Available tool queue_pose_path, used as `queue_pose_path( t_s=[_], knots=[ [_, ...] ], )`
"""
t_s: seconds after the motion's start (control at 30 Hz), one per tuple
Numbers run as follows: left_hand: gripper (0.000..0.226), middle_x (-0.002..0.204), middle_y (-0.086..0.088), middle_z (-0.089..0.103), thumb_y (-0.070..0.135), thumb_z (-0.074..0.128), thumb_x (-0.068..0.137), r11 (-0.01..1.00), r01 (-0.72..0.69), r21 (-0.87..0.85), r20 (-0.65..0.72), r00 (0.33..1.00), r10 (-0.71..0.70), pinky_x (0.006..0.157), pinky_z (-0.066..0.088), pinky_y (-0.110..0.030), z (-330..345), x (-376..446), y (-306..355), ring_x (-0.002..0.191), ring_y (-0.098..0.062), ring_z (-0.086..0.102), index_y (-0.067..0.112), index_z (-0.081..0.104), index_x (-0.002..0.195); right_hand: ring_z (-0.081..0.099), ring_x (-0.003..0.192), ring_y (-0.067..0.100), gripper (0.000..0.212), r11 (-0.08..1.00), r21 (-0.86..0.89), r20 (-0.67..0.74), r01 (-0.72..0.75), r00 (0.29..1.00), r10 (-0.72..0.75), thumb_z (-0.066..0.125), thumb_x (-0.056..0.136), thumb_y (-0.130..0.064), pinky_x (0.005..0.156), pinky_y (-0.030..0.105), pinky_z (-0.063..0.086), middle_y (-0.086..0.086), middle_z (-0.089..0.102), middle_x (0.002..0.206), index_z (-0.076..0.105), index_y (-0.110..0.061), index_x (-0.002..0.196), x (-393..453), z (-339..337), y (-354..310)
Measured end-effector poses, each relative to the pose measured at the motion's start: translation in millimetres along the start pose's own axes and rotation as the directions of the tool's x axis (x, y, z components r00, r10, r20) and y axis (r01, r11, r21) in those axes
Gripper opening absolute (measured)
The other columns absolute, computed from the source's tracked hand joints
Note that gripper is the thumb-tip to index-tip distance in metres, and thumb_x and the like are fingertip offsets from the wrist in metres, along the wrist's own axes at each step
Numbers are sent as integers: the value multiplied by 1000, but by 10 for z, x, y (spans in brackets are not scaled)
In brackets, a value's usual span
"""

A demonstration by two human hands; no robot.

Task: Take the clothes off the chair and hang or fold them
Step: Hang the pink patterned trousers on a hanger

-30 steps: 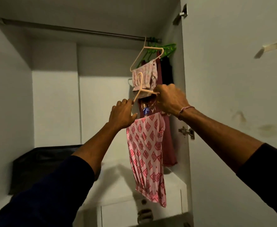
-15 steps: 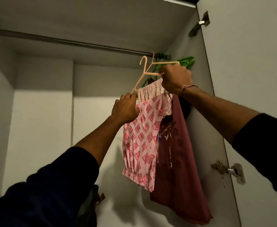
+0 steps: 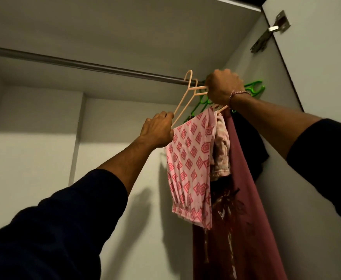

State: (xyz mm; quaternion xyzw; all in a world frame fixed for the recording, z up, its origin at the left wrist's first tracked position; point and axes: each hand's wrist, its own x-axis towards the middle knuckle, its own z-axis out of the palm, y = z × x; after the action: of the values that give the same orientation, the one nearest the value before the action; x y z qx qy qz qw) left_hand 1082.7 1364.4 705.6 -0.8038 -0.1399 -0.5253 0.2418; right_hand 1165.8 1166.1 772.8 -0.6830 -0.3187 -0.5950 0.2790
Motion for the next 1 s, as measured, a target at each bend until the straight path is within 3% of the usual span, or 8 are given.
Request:
queue_pose_path(
  t_s=[0.13, 0.27, 0.47, 0.7, 1.0],
  knots=[
    [48, 141, -10, 50, 28, 57, 96, 1000, 3, 18, -34, 999, -2, 102, 40, -48, 188, 286, -62, 127, -29, 50, 13, 42, 139, 62, 87, 36, 23, 1000, 20, -8, 10, 1000, -10, 64, 92, -16, 72, 39, 53, 15, 66, 99, 72, -16, 113, 233, 197, 91],
    [53, 143, -11, 48, 33, 57, 96, 1000, 18, 22, -43, 999, -17, 104, 40, -49, 303, 468, -140, 129, -29, 48, 12, 40, 142, 65, 95, 40, 23, 996, 86, -28, 8, 1000, -6, 65, 91, -23, 83, 47, 58, 16, 68, 106, 73, -18, 112, 406, 282, 110],
    [50, 142, -11, 49, 25, 56, 95, 998, 41, 40, -65, 997, -39, 103, 41, -50, 449, 613, -262, 128, -30, 49, 12, 41, 141, 64, 104, 41, 33, 997, 66, 6, 37, 999, -38, 65, 88, -17, 85, 43, 54, 16, 66, 116, 72, -21, 120, 525, 446, -7],
    [48, 140, -11, 51, 26, 57, 95, 996, 71, 52, -55, 996, -68, 101, 43, -49, 583, 589, -370, 124, -30, 51, 12, 41, 139, 64, 92, 37, 25, 997, 0, 19, 74, 997, -74, 66, 89, -19, 78, 42, 53, 12, 61, 95, 71, -10, 112, 621, 449, -133],
    [49, 139, -11, 51, 27, 58, 96, 998, 53, 43, -19, 998, -52, 101, 44, -48, 535, 419, -280, 123, -30, 52, 13, 40, 140, 60, 89, 34, 24, 997, -24, 19, 78, 997, -78, 63, 93, -20, 79, 42, 47, 11, 57, 92, 69, -8, 113, 532, 379, -153]
  ],
)
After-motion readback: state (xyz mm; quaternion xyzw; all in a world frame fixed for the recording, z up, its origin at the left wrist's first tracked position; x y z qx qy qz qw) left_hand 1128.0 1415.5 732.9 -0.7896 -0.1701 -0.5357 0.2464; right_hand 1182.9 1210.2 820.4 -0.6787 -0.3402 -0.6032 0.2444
